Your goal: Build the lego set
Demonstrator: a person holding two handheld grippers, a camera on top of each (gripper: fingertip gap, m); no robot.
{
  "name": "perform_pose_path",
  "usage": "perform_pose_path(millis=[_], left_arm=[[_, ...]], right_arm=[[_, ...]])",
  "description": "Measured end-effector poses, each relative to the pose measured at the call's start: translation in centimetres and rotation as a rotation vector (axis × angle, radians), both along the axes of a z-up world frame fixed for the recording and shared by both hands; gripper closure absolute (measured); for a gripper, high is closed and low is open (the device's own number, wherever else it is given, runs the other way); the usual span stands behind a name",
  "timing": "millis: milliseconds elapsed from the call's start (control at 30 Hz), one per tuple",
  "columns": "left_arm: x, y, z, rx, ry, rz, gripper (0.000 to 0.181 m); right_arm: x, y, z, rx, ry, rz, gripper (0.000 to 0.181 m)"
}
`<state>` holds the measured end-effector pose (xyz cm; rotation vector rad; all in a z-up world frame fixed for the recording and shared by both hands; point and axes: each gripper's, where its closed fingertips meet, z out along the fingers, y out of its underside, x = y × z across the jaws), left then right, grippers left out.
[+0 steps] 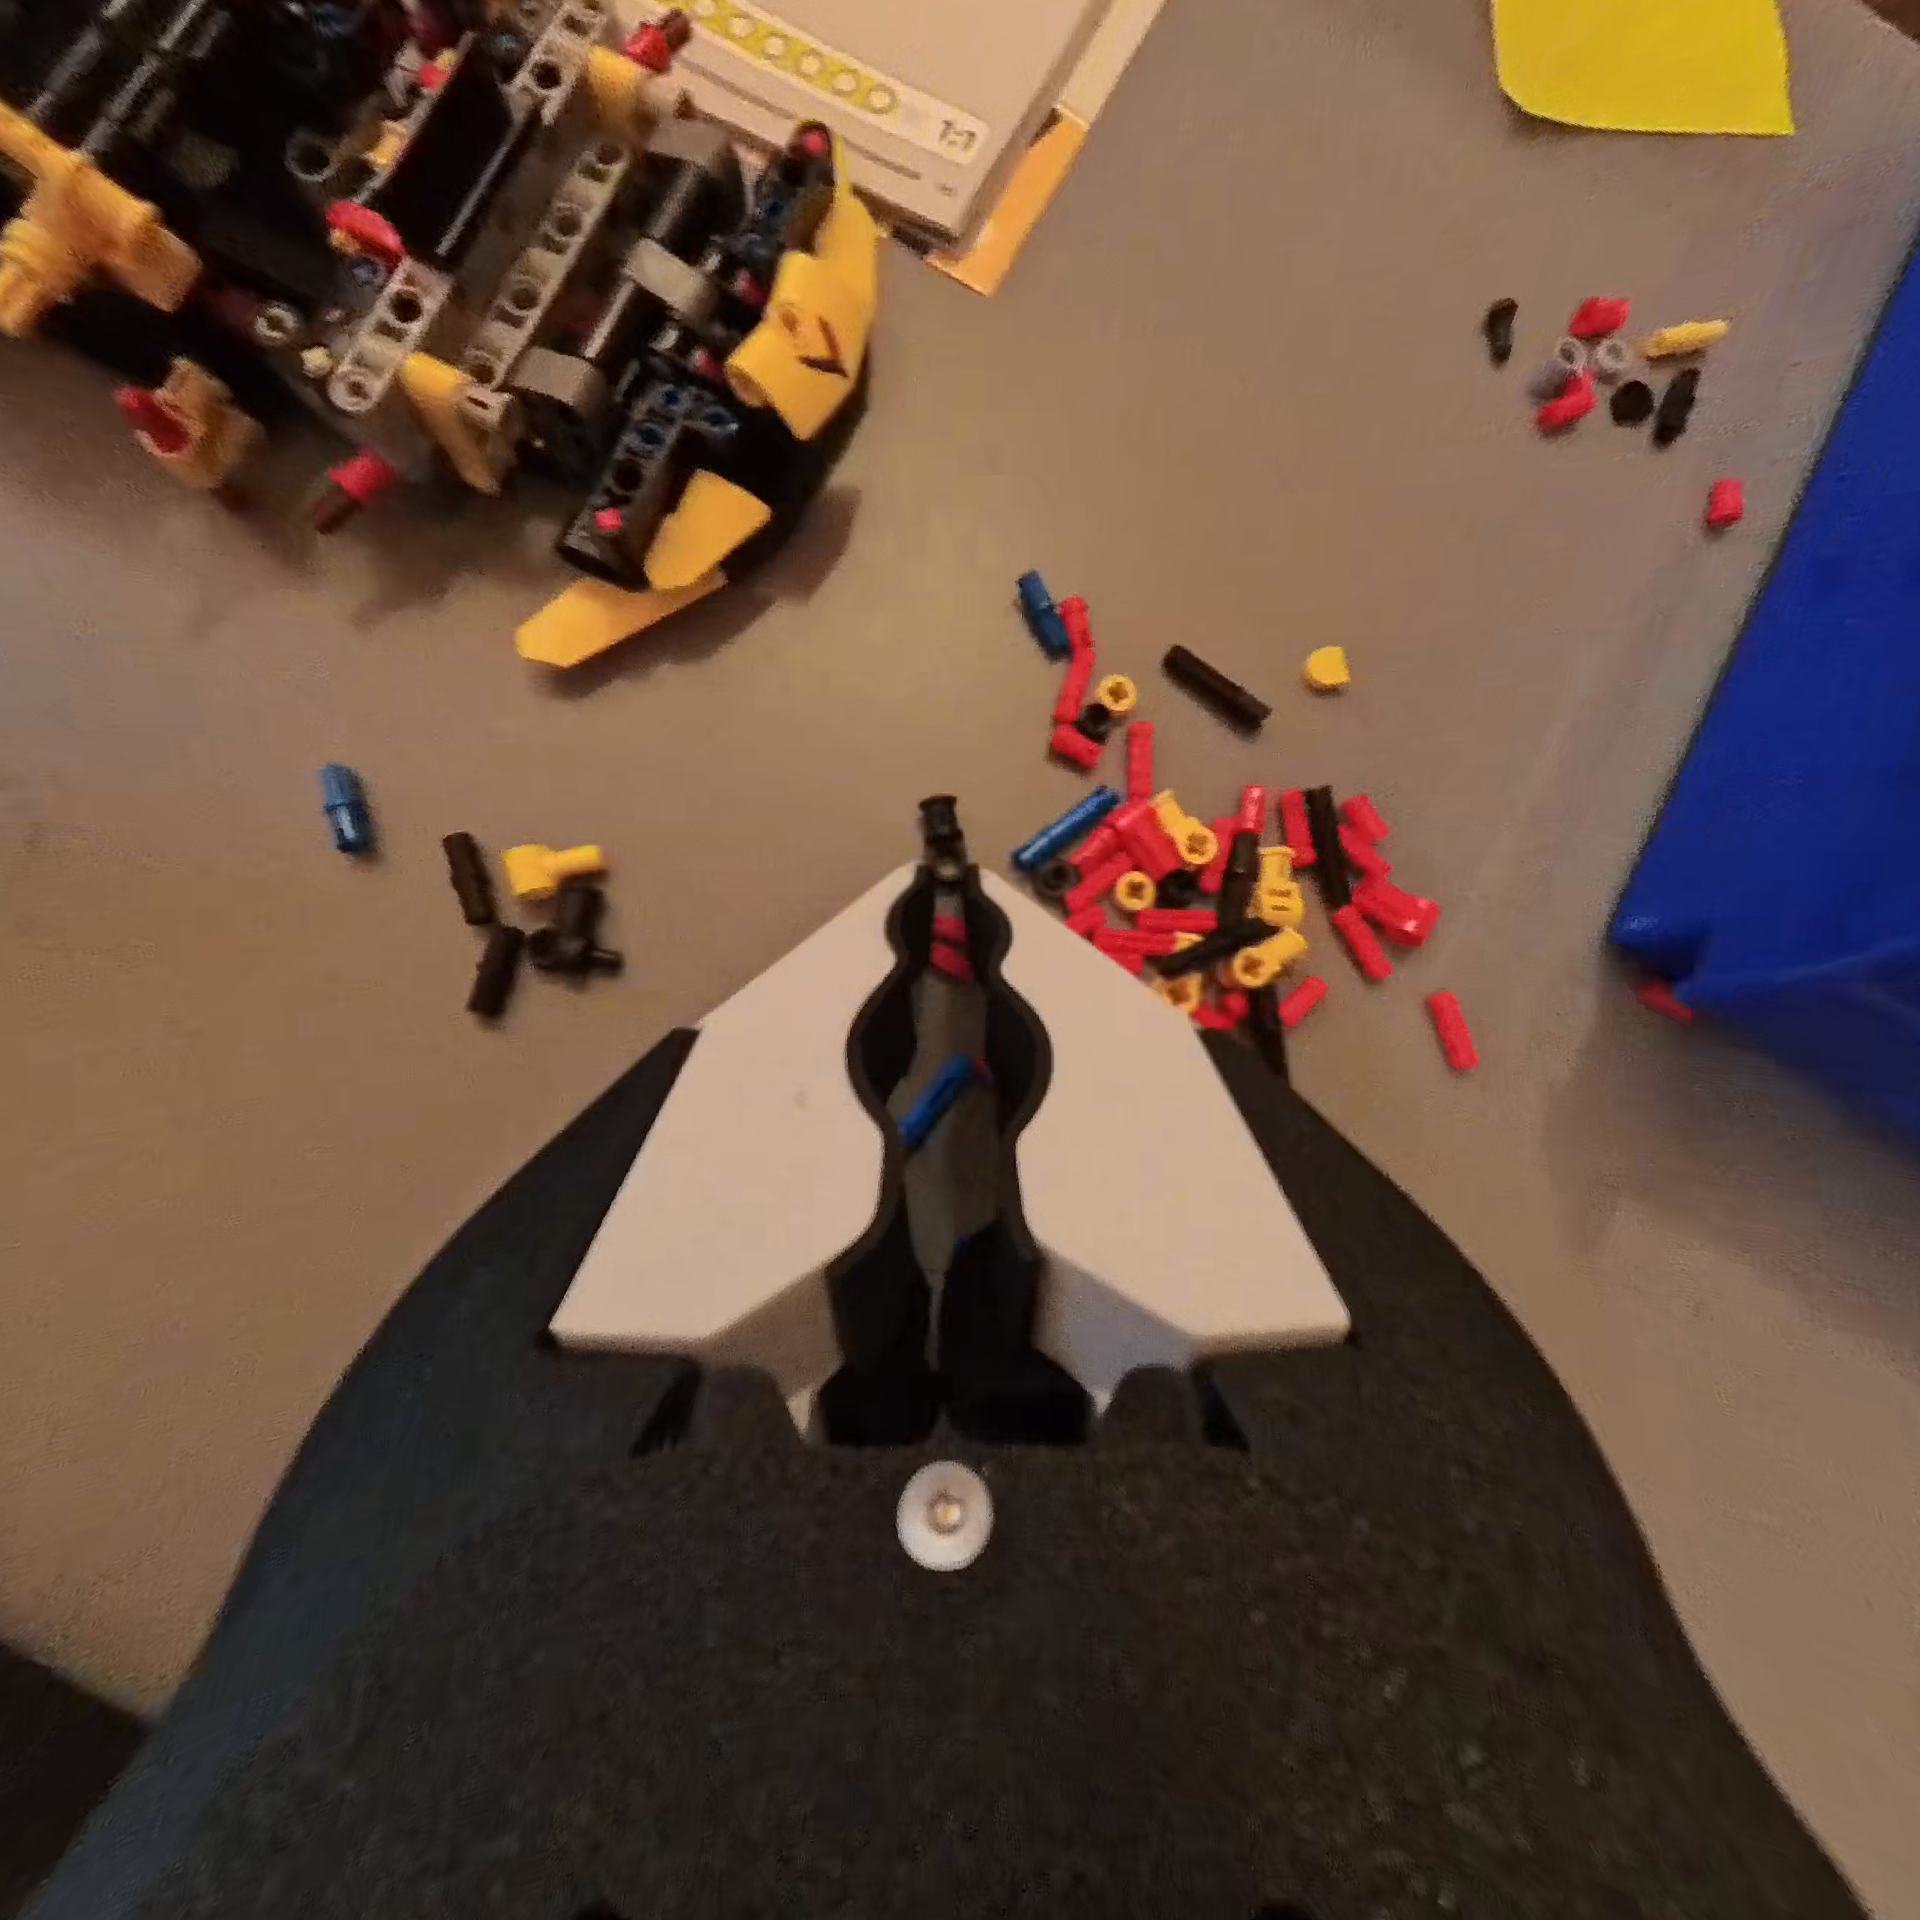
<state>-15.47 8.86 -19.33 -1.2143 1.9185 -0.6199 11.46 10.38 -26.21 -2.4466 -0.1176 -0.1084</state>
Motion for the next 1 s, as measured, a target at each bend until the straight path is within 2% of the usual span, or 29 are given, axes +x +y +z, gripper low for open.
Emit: perform_pose_path(millis=[100,167,267,367,467,533,567,700,800,900,1000], left_arm=[[0.1,-0.1,0.1,0.003,-0.001,-0.001,0.181],[0.1,-0.1,0.2,0.003,-0.001,0.0,0.181],[0.0,-0.1,0.1,-0.003,0.004,0.003,0.181],[0.1,-0.1,0.0,-0.003,0.009,0.001,0.181],[0.3,-0.2,-0.1,-0.001,0.01,-0.004,0.181],[0.4,-0.2,-0.1,0.0,0.011,-0.007,0.181],[0.4,-0.2,0.0,0.0,0.011,-0.008,0.181],[0.2,-0.1,0.0,0.004,0.014,-0.005,0.181],[0.2,0.0,0.1,0.0,0.011,-0.002,0.181],[0.3,-0.1,0.0,0.0,0.01,-0.006,0.181],[0.5,-0.3,0.0,-0.001,0.009,-0.014,0.181]], right_arm=[[1.7,-0.2,0.1,-0.005,0.009,-0.044,0.177],[1.6,-0.2,0.7,0.015,0.023,-0.035,0.168],[-2.1,0.5,2.7,0.117,0.083,0.115,0.153],[-9.4,0.0,3.2,0.152,0.193,0.404,0.137],[-11.1,0.2,1.1,0.101,0.095,0.427,0.132],[-11.6,0.9,0.5,0.115,0.072,0.411,0.135],[-11.9,1.1,0.3,0.113,0.075,0.405,0.142],[-11.0,1.4,0.0,0.086,0.006,0.363,0.175],[-9.3,0.9,0.0,0.096,-0.085,0.353,0.177],[-6.0,0.4,0.1,0.094,-0.18,0.298,0.178],[-3.5,-0.1,0.3,0.068,-0.178,0.245,0.177]])
